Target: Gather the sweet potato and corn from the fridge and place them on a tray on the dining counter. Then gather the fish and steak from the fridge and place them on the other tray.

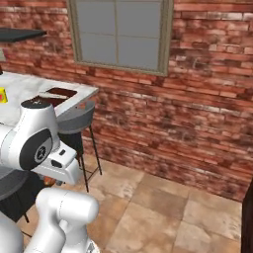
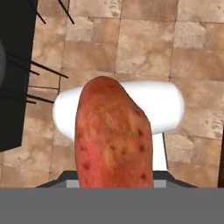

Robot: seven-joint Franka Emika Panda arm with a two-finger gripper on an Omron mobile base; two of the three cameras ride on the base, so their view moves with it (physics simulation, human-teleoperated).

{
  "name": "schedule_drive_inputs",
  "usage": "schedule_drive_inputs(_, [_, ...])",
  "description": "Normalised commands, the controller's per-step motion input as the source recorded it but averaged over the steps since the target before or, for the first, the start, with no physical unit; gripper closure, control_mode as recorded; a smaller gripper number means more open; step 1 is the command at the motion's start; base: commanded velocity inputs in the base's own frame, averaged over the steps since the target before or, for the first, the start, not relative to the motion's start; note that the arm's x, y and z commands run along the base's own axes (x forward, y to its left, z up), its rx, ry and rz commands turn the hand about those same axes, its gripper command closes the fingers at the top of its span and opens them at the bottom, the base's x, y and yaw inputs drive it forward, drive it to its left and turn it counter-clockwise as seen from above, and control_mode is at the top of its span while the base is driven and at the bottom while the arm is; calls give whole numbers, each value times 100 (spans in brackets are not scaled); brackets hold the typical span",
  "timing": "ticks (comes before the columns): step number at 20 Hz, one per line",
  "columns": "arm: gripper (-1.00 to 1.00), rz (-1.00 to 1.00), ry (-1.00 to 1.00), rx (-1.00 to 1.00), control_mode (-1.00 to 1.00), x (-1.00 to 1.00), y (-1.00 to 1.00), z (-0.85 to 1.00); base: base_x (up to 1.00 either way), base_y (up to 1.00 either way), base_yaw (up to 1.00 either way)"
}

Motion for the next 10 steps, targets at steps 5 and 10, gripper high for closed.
schedule_drive_inputs(5, [100, 0, 0, 0, 100, 0, 0, 0, 89, -38, 46])
schedule_drive_inputs(10, [100, 0, 0, 0, 100, 0, 0, 0, 87, -36, 47])
